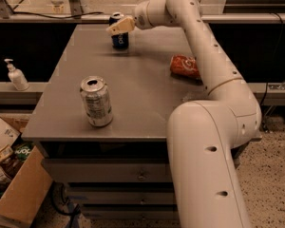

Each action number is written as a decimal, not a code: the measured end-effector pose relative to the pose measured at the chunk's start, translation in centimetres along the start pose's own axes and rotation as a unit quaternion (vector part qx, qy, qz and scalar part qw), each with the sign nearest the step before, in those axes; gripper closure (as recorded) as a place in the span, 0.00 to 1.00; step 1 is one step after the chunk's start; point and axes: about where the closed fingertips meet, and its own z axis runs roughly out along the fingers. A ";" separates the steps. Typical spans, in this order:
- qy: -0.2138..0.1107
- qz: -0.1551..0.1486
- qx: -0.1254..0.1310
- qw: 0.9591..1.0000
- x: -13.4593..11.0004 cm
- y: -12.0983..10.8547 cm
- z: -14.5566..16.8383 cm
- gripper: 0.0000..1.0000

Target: Knock pepsi can over

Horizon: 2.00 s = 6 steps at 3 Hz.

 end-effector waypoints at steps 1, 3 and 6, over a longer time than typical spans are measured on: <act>0.007 -0.001 -0.004 1.000 -0.6 0.4 -1.1 0.38; 0.025 -0.002 -0.020 0.999 -1.9 2.3 -3.7 0.84; 0.182 -0.253 -0.051 0.949 -2.2 5.6 -6.3 1.00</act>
Offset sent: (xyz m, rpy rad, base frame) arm -0.0441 -0.0189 0.0354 -0.0207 0.0276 0.0137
